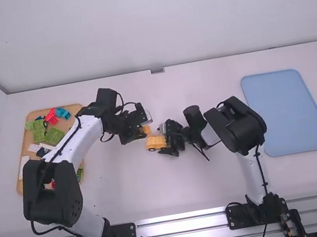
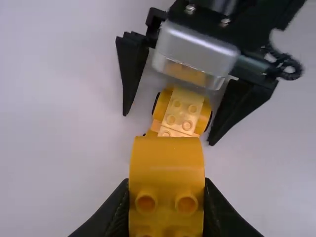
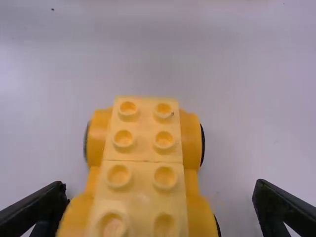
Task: Assemble lego blocks to make yellow taxi
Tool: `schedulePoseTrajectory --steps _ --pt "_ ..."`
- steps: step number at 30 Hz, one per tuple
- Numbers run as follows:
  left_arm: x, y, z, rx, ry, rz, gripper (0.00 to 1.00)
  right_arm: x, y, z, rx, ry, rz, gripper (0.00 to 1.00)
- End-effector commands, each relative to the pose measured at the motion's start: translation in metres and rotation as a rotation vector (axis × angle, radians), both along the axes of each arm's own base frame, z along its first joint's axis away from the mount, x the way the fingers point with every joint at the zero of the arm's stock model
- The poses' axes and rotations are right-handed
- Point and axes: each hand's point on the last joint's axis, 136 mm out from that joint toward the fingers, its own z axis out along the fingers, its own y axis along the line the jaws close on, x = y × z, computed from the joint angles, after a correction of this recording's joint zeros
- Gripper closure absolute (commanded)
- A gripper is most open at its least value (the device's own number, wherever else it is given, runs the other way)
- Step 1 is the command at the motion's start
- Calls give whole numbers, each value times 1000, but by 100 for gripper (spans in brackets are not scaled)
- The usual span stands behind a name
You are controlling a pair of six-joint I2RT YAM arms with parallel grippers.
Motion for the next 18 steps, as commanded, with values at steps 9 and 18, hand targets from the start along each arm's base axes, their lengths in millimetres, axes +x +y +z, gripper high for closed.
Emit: schedulePoseTrajectory --steps 9,18 --pt "3 1 5 -8 -13 -8 98 1 -1 -7 -6 22 -3 28" --pt "-10 -2 -13 4 -20 -82 98 -11 -11 0 60 43 44 36"
